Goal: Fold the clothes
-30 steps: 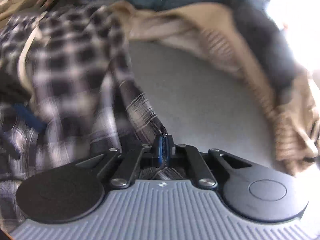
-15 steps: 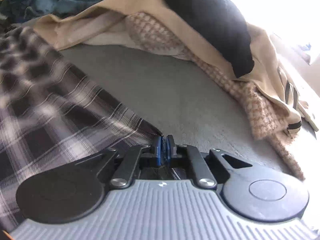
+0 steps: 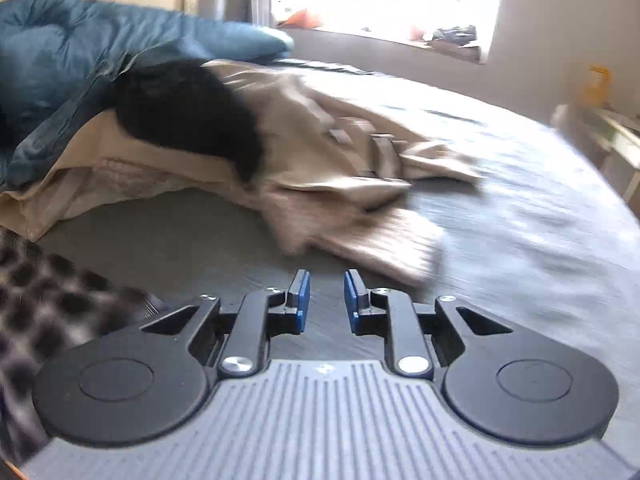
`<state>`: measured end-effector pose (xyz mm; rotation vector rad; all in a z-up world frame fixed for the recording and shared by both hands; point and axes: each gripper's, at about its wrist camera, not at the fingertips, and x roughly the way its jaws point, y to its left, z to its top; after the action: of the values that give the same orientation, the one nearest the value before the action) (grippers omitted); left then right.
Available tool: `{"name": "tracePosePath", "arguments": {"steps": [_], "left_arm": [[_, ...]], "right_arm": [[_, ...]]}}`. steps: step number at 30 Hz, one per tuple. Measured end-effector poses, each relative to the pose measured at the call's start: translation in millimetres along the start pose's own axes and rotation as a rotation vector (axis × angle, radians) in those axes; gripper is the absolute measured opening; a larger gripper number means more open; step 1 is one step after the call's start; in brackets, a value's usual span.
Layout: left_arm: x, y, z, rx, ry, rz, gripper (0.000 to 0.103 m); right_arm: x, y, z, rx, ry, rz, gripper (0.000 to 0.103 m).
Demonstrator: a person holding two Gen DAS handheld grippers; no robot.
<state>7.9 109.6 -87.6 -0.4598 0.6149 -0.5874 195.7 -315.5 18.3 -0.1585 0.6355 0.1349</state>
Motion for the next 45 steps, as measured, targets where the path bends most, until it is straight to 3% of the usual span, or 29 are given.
{"name": "tracePosePath", "arguments": {"steps": [5,8,12,17,22,28,30,31,32,35,39,45], "left_arm": [[2,-25,10,0.011,-0.013,-0.017,0.055],[20,-38,17,-0.01,0.031,-0.003,0.055],[50,-54,21,0.025,0.076,0.057,0.055],[81,-59,19,0.103,0.075,0.121,0.055],[86,-51,6,0.129,0.029,0.106,0.056],[82,-32,7,0.029,-0.001,0.019,0.055],[81,-26,8,-0.006,-0.012,-0.01,0.055],[81,-25,7,-0.011,-0.017,-0.015,0.055],[82,-24,8,-0.012,-0.019,-0.016,0.055],[83,-25,8,-0.005,-0.022,-0.012,0.055],[83,-25,7,-0.004,-0.022,-0.012,0.055],[84,-24,7,-0.004,-0.022,-0.012,0.055]], "right_arm": [[-65,-60,-40,0.068,-0.01,-0.062,0.035],[-69,-96,-61,0.196,0.014,-0.051,0.042],[-44,-136,-84,0.379,0.081,-0.116,0.046],[3,-173,-91,0.533,0.111,-0.067,0.047],[51,-183,-71,0.5,0.137,-0.016,0.055],[93,-179,-68,0.415,0.211,-0.023,0.057],[101,-173,-69,0.364,0.228,-0.03,0.049],[98,-171,-68,0.352,0.224,-0.017,0.03],[93,-168,-66,0.341,0.217,-0.002,0.004],[75,-164,-62,0.311,0.151,0.004,0.002],[46,-180,-62,0.332,0.017,-0.102,0.002],[38,-222,-84,0.471,-0.012,-0.229,0.002]]}}
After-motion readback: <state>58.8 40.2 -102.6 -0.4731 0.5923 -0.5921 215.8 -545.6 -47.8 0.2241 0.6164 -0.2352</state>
